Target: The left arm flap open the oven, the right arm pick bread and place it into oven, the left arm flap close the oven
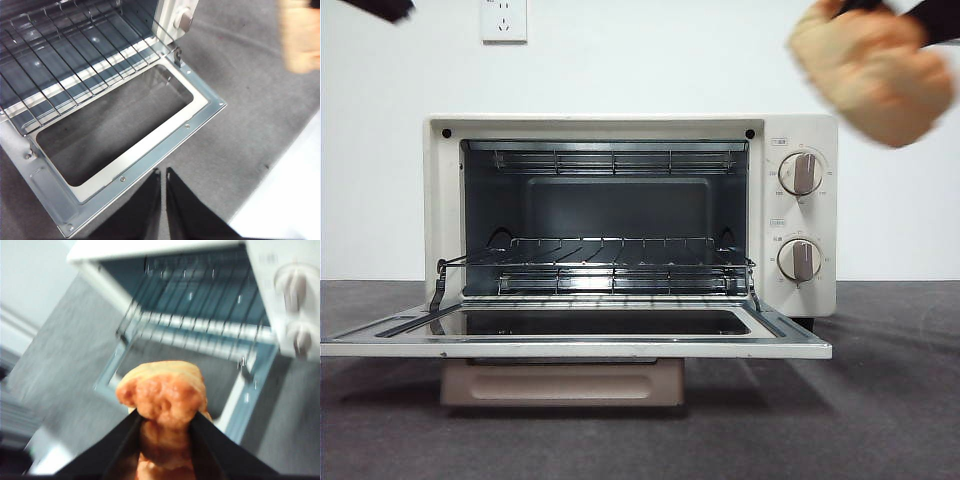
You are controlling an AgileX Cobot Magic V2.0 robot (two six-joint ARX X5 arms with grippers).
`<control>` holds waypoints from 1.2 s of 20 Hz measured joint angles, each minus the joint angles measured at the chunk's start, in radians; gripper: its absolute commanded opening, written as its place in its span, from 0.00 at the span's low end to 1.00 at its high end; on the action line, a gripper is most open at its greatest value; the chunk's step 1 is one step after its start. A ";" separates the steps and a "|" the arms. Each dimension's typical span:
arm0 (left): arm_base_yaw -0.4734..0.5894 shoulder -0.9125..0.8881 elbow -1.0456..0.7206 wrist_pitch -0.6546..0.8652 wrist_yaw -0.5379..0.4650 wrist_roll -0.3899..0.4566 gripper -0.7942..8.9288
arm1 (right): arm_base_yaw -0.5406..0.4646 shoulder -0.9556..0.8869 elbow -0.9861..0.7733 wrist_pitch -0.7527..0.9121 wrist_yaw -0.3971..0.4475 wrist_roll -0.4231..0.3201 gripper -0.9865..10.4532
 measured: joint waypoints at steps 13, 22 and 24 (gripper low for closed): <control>0.000 -0.137 0.000 -0.095 -0.044 -0.063 0.10 | 0.245 0.330 -0.009 0.458 0.276 0.148 0.19; 0.000 -0.198 0.000 -0.133 -0.044 -0.073 0.10 | 0.258 0.552 -0.009 0.715 0.384 0.226 0.19; 0.000 -0.208 0.000 -0.143 -0.044 -0.073 0.10 | 0.258 0.587 -0.009 0.762 0.396 0.239 0.19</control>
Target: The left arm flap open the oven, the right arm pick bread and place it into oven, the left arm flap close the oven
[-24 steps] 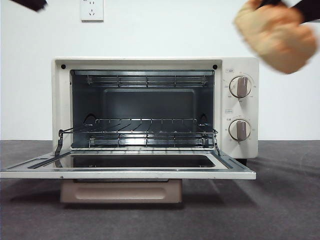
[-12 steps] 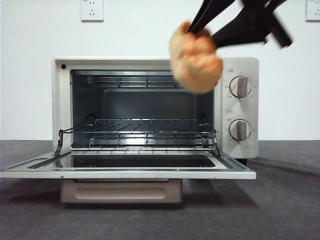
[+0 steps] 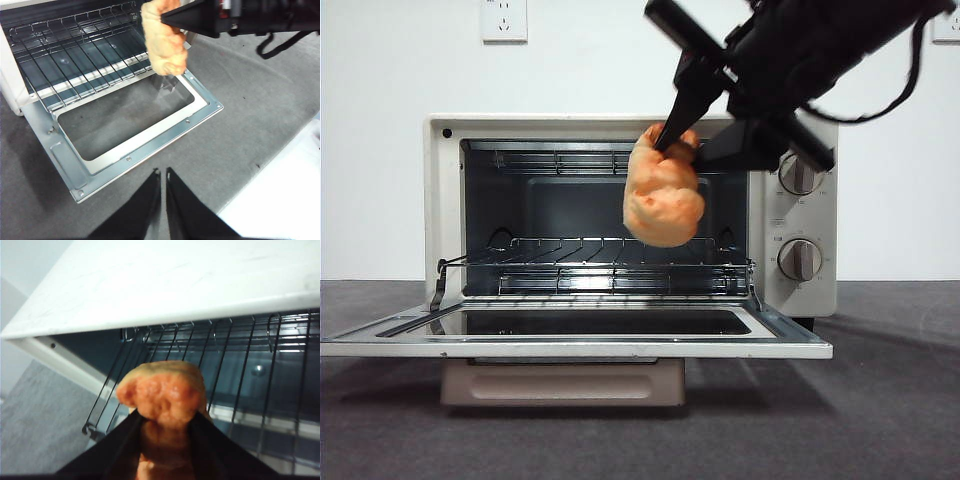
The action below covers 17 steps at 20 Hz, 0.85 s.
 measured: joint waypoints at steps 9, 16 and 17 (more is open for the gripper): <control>0.000 -0.015 0.000 -0.027 0.000 0.000 0.10 | 0.000 0.099 0.000 0.146 0.078 0.022 0.19; 0.000 -0.015 0.000 -0.029 0.000 0.002 0.10 | 0.002 0.144 0.000 0.241 0.122 0.035 0.19; 0.000 -0.015 0.000 -0.029 0.000 0.005 0.10 | 0.002 0.145 0.000 0.241 0.134 0.037 0.19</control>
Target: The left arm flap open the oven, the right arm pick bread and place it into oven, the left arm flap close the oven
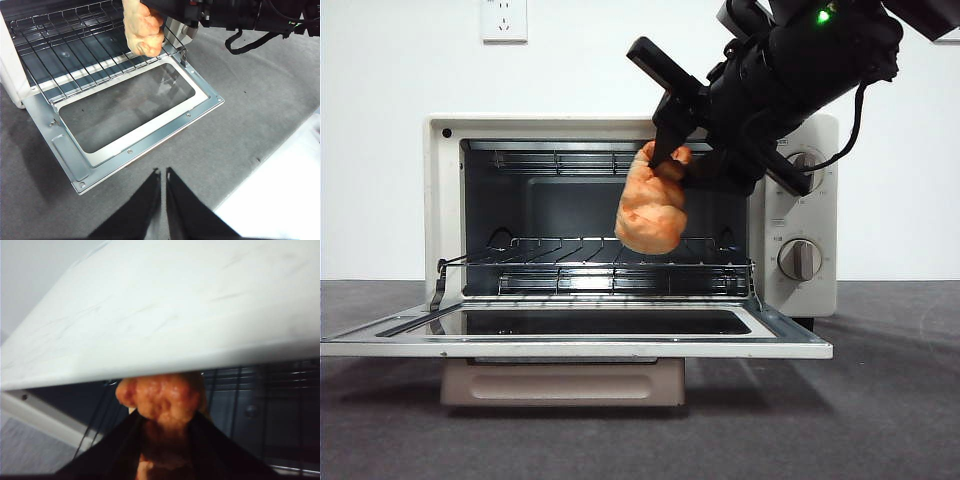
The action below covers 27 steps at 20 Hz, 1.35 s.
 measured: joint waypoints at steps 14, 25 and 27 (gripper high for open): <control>0.000 0.000 0.000 0.003 0.000 0.049 0.10 | 0.000 0.023 0.000 0.029 0.063 0.002 0.33; 0.000 0.000 0.000 0.003 0.000 0.053 0.10 | 0.002 0.023 0.000 0.028 0.070 0.011 0.43; 0.000 0.000 0.000 0.003 0.000 0.053 0.10 | 0.009 0.023 0.000 0.029 0.068 0.013 0.42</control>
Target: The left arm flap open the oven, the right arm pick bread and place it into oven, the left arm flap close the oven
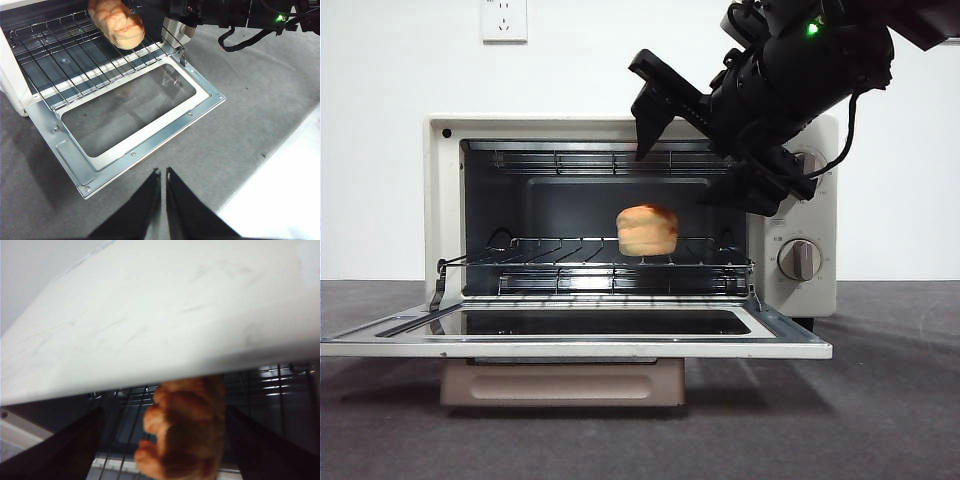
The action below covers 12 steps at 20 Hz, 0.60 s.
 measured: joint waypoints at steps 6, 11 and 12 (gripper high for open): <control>0.000 0.000 0.000 0.001 -0.016 0.003 0.10 | 0.021 -0.023 0.000 -0.049 -0.080 0.002 0.42; 0.000 0.023 0.000 0.005 -0.082 0.003 0.10 | 0.050 -0.167 0.000 -0.204 -0.081 0.002 0.42; 0.001 0.045 0.000 0.008 -0.113 -0.001 0.10 | 0.063 -0.224 0.000 -0.264 -0.080 0.001 0.42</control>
